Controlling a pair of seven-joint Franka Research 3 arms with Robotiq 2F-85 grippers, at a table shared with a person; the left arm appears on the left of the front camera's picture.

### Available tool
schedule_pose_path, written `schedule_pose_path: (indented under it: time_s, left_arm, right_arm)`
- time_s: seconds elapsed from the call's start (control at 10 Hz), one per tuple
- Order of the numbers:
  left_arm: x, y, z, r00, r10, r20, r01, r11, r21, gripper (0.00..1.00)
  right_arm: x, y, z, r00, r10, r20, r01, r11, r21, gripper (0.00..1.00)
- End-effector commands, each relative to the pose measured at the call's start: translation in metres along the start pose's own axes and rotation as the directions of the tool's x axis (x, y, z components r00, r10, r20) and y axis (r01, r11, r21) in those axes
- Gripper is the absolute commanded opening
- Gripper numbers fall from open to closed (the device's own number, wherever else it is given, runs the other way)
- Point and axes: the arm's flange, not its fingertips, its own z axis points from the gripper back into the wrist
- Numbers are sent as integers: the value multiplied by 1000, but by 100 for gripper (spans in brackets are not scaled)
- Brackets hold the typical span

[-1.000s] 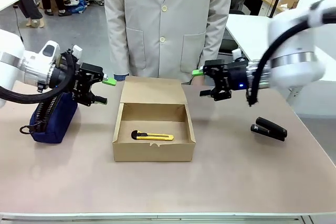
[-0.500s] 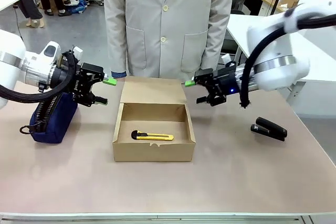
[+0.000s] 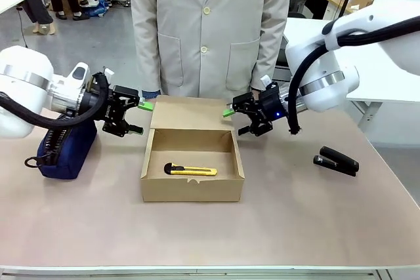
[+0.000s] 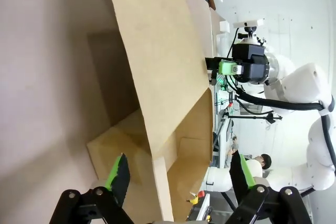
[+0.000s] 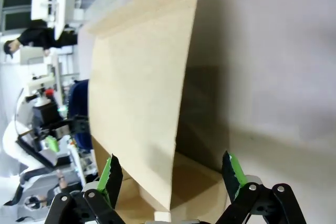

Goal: Pack the item into the box.
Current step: Close the Mailer Box.

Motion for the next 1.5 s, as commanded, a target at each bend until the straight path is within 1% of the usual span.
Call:
schedule_pose_path:
  time_s: [0.0, 0.1, 0.2, 0.4, 0.5, 0.6, 0.7, 0.8, 0.9, 1.0, 1.1, 1.2, 1.4]
  left_arm:
    - [13, 8, -17, 998, -55, 18, 56, 998, -28, 100]
    - [17, 12, -27, 998, -60, -4, 60, 998, -19, 100]
    - [21, 16, -32, 999, -51, -14, 51, 998, -25, 100]
    - [25, 21, -37, 998, -54, 20, 55, 997, -52, 100]
    - [26, 23, -39, 998, -59, 26, 60, 996, -61, 100]
    - [27, 26, -42, 998, -64, -7, 63, 994, -85, 100]
    - [27, 26, -43, 998, -67, 1, 67, 994, -90, 100]
    - [27, 26, -44, 998, -67, 10, 68, 992, -105, 80]
    - [28, 25, -45, 997, -72, 23, 74, 990, -121, 80]
    - [28, 25, -45, 998, -63, 28, 66, 991, -120, 60]
    - [29, 25, -45, 998, -62, 28, 65, 991, -119, 76]
    - [29, 25, -45, 997, -65, 28, 68, 991, -115, 41]
    - [29, 24, -45, 996, -76, 42, 81, 991, -109, 41]
  right_arm:
    - [17, 0, -7, 998, -62, -32, 64, 995, 81, 100]
    - [21, -2, -10, 997, -70, -38, 74, 990, 119, 100]
    - [22, -1, -12, 995, -74, -65, 83, 985, 149, 100]
    - [24, -2, -14, 992, -82, -94, 98, 979, 181, 100]
    - [25, -3, -15, 987, -92, -129, 117, 972, 205, 100]
    - [26, -4, -16, 985, -99, -144, 127, 970, 205, 100]
    - [25, -5, -17, 984, -101, -150, 130, 971, 202, 100]
    - [25, -6, -17, 982, -103, -161, 134, 972, 192, 80]
    - [24, -7, -17, 981, -102, -163, 132, 974, 184, 80]
    - [24, -7, -18, 981, -96, -169, 129, 973, 192, 60]
    - [24, -8, -19, 980, -97, -175, 132, 972, 195, 74]
    - [23, -10, -20, 983, -85, -166, 119, 970, 213, 41]
    - [23, -11, -18, 984, -68, -163, 104, 971, 218, 41]
